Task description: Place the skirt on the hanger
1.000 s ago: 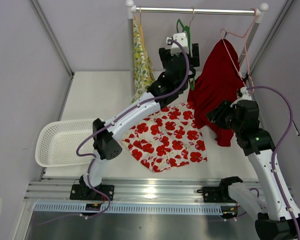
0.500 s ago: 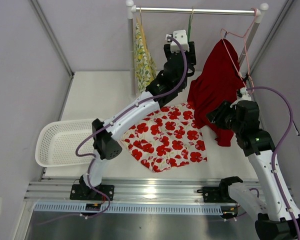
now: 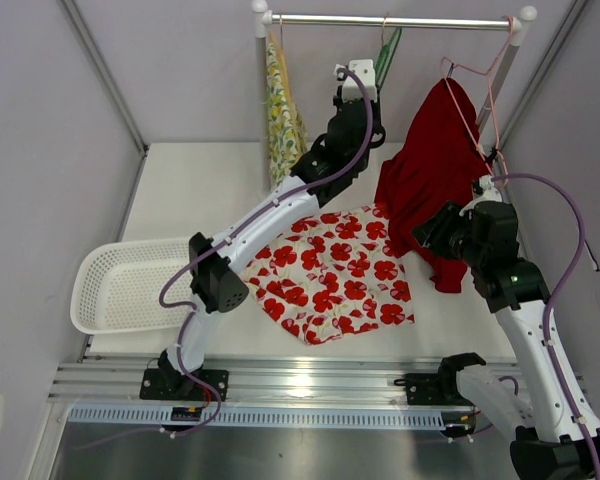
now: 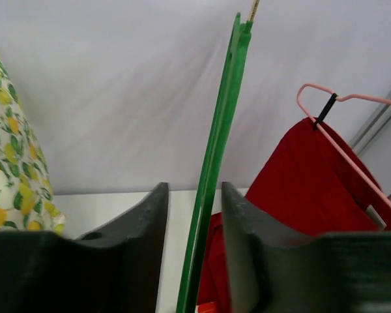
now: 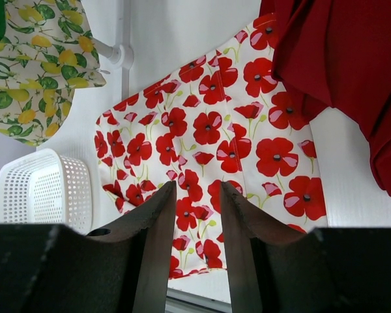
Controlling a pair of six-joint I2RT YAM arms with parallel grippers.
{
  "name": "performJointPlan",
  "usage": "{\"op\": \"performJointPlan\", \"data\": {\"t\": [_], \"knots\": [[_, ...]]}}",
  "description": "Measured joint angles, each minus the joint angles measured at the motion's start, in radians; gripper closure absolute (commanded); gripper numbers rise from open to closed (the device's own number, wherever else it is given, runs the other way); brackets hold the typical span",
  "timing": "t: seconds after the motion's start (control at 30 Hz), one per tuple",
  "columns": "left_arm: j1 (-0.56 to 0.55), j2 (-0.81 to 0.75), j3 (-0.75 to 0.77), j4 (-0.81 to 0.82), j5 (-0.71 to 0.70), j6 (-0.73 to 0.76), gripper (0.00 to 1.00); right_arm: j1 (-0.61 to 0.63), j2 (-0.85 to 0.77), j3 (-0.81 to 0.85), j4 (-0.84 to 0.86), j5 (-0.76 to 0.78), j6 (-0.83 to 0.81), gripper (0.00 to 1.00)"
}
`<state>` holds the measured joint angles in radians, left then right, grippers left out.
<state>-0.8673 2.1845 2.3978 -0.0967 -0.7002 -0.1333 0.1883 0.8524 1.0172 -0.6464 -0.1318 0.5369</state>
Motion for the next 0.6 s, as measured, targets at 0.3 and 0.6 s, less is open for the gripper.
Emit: {"op": "performJointPlan", "data": {"t": [0.3,0.6], "knots": [[0.006,0.001,0.000,0.014,0.053,0.010,1.00,0.000,0.000,-0.002,0.000,-0.001,-0.015,0.62],[0.007,-0.004,0.000,0.068,0.109,0.063,1.00,-0.001,0.000,-0.004,0.001,-0.001,-0.018,0.63]]}}
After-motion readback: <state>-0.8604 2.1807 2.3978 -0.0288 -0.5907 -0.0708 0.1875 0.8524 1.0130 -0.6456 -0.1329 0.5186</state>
